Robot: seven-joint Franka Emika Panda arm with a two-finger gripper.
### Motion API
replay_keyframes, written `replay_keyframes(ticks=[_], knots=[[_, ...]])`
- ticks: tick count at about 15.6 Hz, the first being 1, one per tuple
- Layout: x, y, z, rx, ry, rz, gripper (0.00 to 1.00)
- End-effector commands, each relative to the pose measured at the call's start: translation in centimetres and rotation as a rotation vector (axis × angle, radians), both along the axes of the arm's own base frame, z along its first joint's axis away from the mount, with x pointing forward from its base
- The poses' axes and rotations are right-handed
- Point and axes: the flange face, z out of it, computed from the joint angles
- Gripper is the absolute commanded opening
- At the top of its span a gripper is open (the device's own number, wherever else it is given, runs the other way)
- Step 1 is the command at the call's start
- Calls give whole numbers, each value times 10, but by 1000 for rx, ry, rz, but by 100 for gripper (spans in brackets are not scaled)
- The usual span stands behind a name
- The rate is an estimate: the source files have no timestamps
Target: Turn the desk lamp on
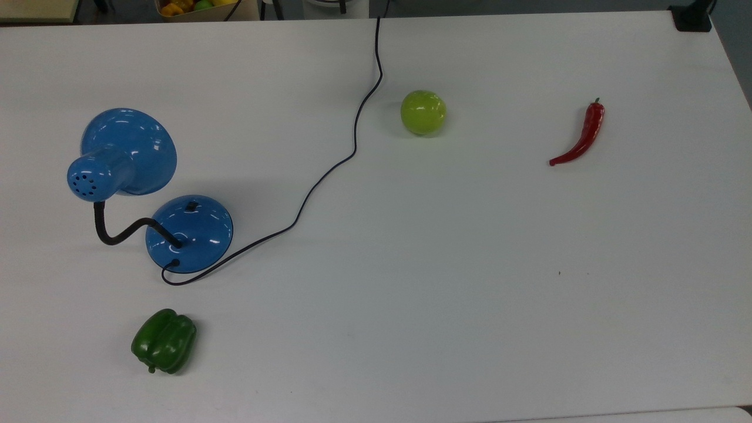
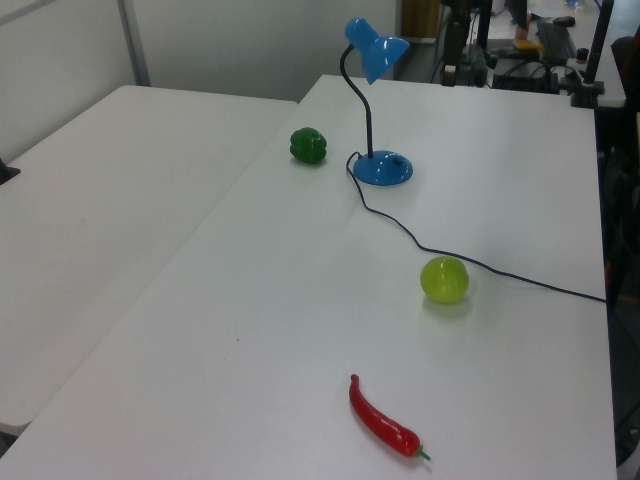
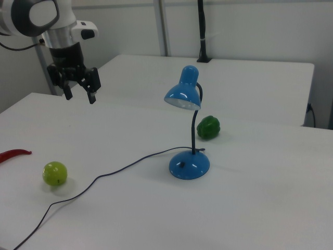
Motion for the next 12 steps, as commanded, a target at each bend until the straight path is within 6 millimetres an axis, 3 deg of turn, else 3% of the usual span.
replay_keyframes(ticks=[1,3,4,12], knots=[[-1,3,-2,-5,-9,35,40],[0,3,0,9,-20,20,8],[0,3,0,14,-25,18,0],[0,1,-9,32,-6,19,0]])
